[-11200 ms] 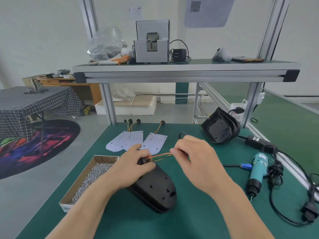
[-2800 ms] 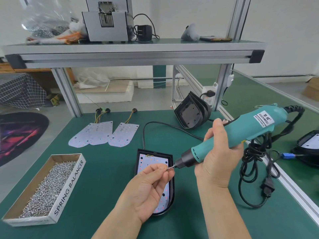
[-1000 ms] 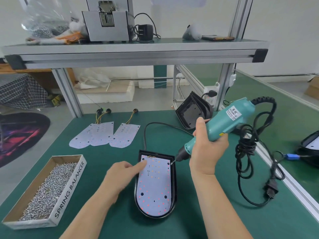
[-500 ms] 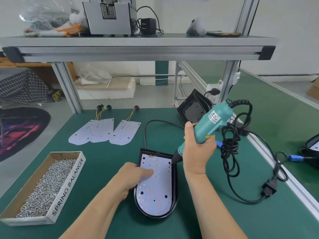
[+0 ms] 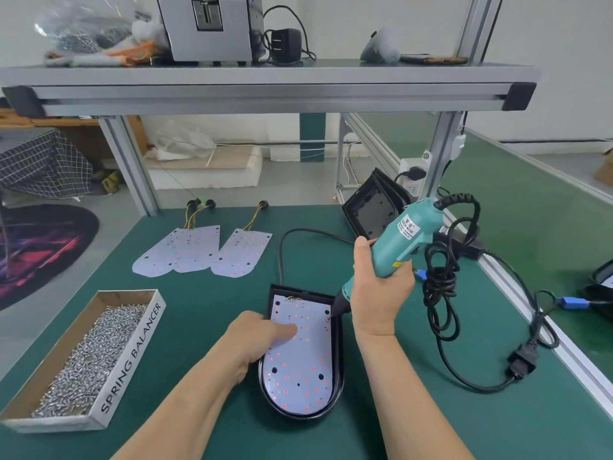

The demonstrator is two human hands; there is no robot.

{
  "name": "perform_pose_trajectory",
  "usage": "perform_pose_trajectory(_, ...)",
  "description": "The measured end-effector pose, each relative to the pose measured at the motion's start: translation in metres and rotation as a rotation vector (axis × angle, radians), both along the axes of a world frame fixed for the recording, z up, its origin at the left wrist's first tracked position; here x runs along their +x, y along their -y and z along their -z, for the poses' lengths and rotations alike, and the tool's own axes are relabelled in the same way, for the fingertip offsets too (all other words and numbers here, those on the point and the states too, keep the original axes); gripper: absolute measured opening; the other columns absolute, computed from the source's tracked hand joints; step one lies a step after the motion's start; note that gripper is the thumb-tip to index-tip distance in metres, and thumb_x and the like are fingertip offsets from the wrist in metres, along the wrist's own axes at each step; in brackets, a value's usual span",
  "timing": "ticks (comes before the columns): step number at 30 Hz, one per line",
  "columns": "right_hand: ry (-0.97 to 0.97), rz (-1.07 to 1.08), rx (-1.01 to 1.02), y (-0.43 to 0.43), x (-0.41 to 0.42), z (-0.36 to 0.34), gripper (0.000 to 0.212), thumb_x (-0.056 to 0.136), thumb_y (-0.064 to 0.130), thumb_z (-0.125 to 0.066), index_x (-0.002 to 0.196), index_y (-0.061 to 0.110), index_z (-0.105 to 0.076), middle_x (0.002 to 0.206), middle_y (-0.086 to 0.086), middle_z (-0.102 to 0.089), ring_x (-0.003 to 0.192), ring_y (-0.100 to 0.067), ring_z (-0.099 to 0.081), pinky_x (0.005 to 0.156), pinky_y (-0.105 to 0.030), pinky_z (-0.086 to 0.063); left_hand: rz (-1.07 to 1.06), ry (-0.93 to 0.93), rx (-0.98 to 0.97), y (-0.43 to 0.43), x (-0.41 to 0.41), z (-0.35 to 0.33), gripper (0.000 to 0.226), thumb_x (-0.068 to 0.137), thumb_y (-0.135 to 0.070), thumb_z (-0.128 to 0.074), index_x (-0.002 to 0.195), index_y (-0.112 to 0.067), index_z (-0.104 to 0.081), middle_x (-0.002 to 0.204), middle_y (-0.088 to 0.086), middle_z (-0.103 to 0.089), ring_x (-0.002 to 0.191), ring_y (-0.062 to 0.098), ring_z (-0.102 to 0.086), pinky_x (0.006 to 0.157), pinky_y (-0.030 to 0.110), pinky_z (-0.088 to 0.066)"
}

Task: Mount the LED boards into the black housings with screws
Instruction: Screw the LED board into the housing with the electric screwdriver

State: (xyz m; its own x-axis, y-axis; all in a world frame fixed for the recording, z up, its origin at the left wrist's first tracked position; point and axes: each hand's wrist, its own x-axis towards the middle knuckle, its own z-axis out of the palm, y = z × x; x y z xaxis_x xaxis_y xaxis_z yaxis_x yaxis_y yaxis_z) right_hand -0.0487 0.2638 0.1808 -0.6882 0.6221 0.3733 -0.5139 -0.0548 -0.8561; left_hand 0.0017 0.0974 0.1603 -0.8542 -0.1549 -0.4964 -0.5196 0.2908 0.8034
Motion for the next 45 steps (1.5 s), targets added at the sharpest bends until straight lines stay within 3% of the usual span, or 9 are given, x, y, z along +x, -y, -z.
perform_pose_trajectory(6, -0.029, -0.033, 0.016, 0.002, 0.002, -0.003, 0.017, 0.079, 0.034, -0.073, 0.069, 0.038, -0.059, 0.057, 0.016, -0.054, 0.050, -0.006, -0.049, 0.051, -0.019, -0.044, 0.002, -0.016, -0.004, 0.002, -0.002, 0.005, 0.019, 0.075, -0.024, -0.081, 0.074, -0.008, -0.071, 0.062, -0.007, -0.072, 0.059, 0.014, -0.065, 0.060, 0.020, -0.046)
perform_pose_trajectory(10, -0.032, -0.038, 0.036, 0.003, 0.001, -0.002, 0.026, 0.081, 0.026, -0.073, 0.067, 0.034, -0.052, 0.055, 0.018, -0.051, 0.048, -0.004, -0.045, 0.049, -0.016, -0.042, -0.001, -0.013, -0.011, 0.002, -0.002, 0.005, 0.024, 0.078, -0.021, -0.079, 0.086, 0.001, -0.073, 0.084, 0.007, -0.078, 0.062, 0.017, -0.066, 0.062, 0.021, -0.047)
perform_pose_trajectory(15, 0.000, -0.054, 0.038, 0.003, -0.003, 0.001, 0.030, 0.082, 0.021, -0.072, 0.068, 0.024, -0.047, 0.052, 0.018, -0.048, 0.046, -0.004, -0.042, 0.047, -0.018, -0.040, 0.005, -0.024, -0.021, 0.002, -0.002, 0.006, 0.015, 0.080, -0.021, -0.078, 0.074, -0.009, -0.071, 0.060, -0.008, -0.072, 0.054, 0.008, -0.065, 0.055, 0.017, -0.045)
perform_pose_trajectory(21, 0.085, -0.079, 0.036, 0.006, -0.007, 0.001, 0.036, 0.075, 0.040, -0.071, 0.067, 0.021, -0.042, 0.051, 0.016, -0.044, 0.047, -0.011, -0.040, 0.047, -0.028, -0.041, 0.000, -0.002, -0.038, 0.001, -0.001, 0.003, 0.020, 0.078, -0.024, -0.080, 0.085, -0.007, -0.072, 0.090, 0.005, -0.077, 0.083, 0.022, -0.072, 0.070, 0.024, -0.050)
perform_pose_trajectory(27, 0.105, -0.088, 0.080, 0.005, -0.001, -0.005, 0.028, 0.079, 0.032, -0.073, 0.069, 0.018, -0.051, 0.056, 0.014, -0.049, 0.053, -0.015, -0.046, 0.056, -0.034, -0.045, -0.006, 0.014, -0.021, -0.001, 0.000, -0.001, 0.019, 0.078, -0.024, -0.081, 0.087, -0.009, -0.073, 0.086, 0.002, -0.077, 0.085, 0.021, -0.073, 0.076, 0.028, -0.055)
perform_pose_trajectory(31, -0.021, -0.112, 0.002, 0.000, 0.017, -0.031, 0.016, 0.082, 0.031, -0.073, 0.074, 0.025, -0.061, 0.065, 0.004, -0.057, 0.058, -0.015, -0.051, 0.058, -0.026, -0.047, 0.001, 0.009, -0.030, -0.001, 0.003, -0.007, 0.014, 0.079, -0.026, -0.080, 0.078, -0.015, -0.072, 0.065, -0.010, -0.074, 0.067, 0.006, -0.069, 0.056, 0.018, -0.046)
perform_pose_trajectory(36, -0.065, -0.101, -0.113, -0.002, 0.035, -0.049, 0.017, 0.086, 0.024, -0.073, 0.080, 0.017, -0.058, 0.062, 0.002, -0.056, 0.056, -0.010, -0.053, 0.056, -0.017, -0.044, -0.025, 0.021, -0.010, 0.013, 0.013, -0.014, 0.050, 0.082, -0.060, -0.069, 0.086, -0.011, -0.060, 0.075, 0.000, -0.059, 0.065, 0.018, -0.048, 0.061, 0.027, -0.035)
perform_pose_trajectory(41, -0.011, -0.061, -0.235, 0.001, 0.054, -0.042, 0.018, 0.090, 0.018, -0.072, 0.080, 0.018, -0.057, 0.055, 0.011, -0.056, 0.053, -0.006, -0.053, 0.057, -0.015, -0.045, -0.350, -0.113, 0.572, 0.041, 0.038, -0.021, 0.018, 0.094, 0.015, -0.042, 0.097, 0.011, -0.060, 0.091, 0.022, -0.061, 0.077, 0.023, -0.057, 0.061, 0.029, -0.055)
perform_pose_trajectory(45, -0.004, -0.062, -0.322, 0.007, 0.071, -0.046, 0.020, 0.088, 0.025, -0.071, 0.079, 0.019, -0.055, 0.057, 0.008, -0.055, 0.054, -0.009, -0.051, 0.056, -0.018, -0.045, -0.384, -0.184, 0.795, 0.049, 0.069, -0.029, 0.028, 0.095, 0.021, -0.034, 0.102, 0.014, -0.060, 0.097, 0.027, -0.068, 0.086, 0.025, -0.070, 0.059, 0.022, -0.060)
